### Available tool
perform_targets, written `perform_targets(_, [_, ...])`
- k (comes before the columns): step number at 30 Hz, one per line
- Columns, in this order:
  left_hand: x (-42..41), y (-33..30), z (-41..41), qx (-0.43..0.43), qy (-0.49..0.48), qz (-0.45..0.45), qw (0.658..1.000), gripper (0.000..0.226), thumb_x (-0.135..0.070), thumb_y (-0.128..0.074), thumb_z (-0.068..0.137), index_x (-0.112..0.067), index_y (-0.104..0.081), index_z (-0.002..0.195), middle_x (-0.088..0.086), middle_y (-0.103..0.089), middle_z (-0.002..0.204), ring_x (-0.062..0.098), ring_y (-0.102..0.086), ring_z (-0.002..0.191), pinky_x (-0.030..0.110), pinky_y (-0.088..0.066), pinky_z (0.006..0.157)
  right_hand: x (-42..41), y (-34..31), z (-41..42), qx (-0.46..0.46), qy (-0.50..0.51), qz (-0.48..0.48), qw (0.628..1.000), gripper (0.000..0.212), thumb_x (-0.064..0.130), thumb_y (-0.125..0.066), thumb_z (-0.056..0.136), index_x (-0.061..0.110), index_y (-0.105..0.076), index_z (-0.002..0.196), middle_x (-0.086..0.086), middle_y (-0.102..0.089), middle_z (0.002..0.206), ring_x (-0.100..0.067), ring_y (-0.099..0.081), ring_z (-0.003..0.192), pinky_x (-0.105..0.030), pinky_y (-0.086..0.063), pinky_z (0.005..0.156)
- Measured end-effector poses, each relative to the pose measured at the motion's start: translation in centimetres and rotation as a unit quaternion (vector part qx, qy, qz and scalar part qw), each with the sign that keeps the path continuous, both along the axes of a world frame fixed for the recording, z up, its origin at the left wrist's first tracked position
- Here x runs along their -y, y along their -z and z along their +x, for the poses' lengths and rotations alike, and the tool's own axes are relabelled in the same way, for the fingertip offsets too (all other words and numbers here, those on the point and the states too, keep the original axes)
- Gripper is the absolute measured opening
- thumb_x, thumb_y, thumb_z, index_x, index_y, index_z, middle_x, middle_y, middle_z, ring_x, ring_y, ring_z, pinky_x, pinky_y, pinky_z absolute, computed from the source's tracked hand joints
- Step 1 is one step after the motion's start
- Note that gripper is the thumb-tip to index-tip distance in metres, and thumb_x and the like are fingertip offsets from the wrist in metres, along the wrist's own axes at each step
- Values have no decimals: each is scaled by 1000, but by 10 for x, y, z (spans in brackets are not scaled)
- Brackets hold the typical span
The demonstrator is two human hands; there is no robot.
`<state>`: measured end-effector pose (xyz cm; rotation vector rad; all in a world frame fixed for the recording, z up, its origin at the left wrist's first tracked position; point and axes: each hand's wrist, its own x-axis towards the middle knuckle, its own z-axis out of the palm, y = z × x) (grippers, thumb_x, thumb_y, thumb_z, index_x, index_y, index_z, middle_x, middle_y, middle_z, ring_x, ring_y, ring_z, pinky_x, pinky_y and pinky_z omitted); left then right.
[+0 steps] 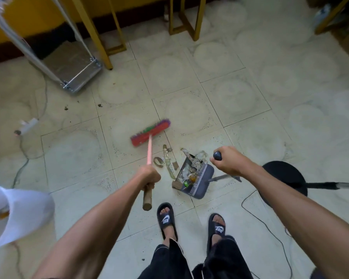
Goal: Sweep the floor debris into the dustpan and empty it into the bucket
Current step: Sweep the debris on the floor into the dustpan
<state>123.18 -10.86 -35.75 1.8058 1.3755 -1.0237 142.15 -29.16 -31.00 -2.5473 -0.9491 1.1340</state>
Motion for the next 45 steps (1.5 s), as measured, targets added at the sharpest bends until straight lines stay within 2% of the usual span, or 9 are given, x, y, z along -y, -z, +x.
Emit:
perform_targets(6, [79, 16, 12, -62, -16, -159, 985, 20, -9, -45, 90, -6, -38, 109, 2, -59, 84, 11, -55, 57, 18, -45, 44, -13, 6, 8, -27, -30, 31, 999, 34, 22, -56, 91, 12, -47, 60, -5, -50, 58, -20, -45, 53, -29, -34, 48])
perform_targets(9, [121, -12, 34, -43, -16, -216, 975, 11, -6, -37, 91, -4, -38, 102, 4, -54, 70, 12, -51, 50, 21, -43, 37, -9, 6, 11, -41, -49, 48, 997, 29, 20, -56, 93, 10, -53, 66, -4, -54, 63, -17, -49, 53, -24, -34, 44])
perform_targets(12, [160, -45, 55, -34, -41, -267, 962, 7, -2, -33, 92, -4, -40, 91, 7, -48, 62, 13, -50, 35, 18, -41, 33, 0, 5, 13, -68, -60, 61, 994, 22, 22, -56, 93, 7, -64, 79, -10, -66, 74, -20, -61, 61, -31, -49, 49])
perform_targets(15, [190, -69, 59, -29, -18, -239, 970, 10, -1, -38, 89, -2, -44, 96, 11, -52, 68, 17, -49, 44, 19, -41, 33, 18, -2, 19, -74, -74, 61, 993, 22, 22, -55, 95, 5, -66, 84, -13, -70, 80, -24, -66, 66, -38, -57, 57])
perform_targets(18, [196, -97, 48, 1, 5, -178, 984, 11, 0, -42, 85, -6, -47, 76, 8, -51, 64, 17, -47, 48, 22, -40, 40, 44, -7, 31, -68, -105, 45, 991, 22, 23, -57, 94, 7, -67, 83, -12, -70, 80, -24, -69, 70, -35, -57, 57])
perform_targets(24, [186, -137, 0, 15, 14, -97, 995, 15, -4, -49, 84, -8, -50, 69, 6, -53, 59, 17, -49, 46, 24, -42, 43, 94, -25, 31, -50, -134, 27, 989, 40, 20, -58, 96, 19, -42, 59, 3, -45, 57, -9, -42, 49, -14, -33, 41])
perform_targets(30, [188, -125, -48, 60, -65, -59, 994, 5, -4, -46, 83, -5, -50, 86, 5, -53, 56, 16, -48, 41, 18, -42, 35, 134, -28, 17, -21, -196, 30, 980, 48, 22, -60, 94, 18, -35, 54, 3, -37, 50, -14, -33, 49, -29, -26, 50])
perform_targets(37, [214, -73, -81, 109, -216, -54, 969, 38, -2, -38, 88, -2, -41, 125, 6, -52, 62, 13, -47, 42, 17, -40, 33, 153, -21, -17, -28, -254, 12, 967, 46, 19, -59, 94, 19, -37, 53, 5, -40, 51, -10, -34, 46, -23, -29, 47])
perform_targets(45, [285, -23, -72, 84, -274, -150, 946, 45, 3, -34, 90, 2, -30, 135, 5, -51, 61, 6, -47, 28, 15, -37, 30, 143, -9, -26, -37, -241, 40, 969, 43, 20, -58, 96, 21, -41, 56, 4, -45, 55, -6, -39, 47, -18, -27, 44])
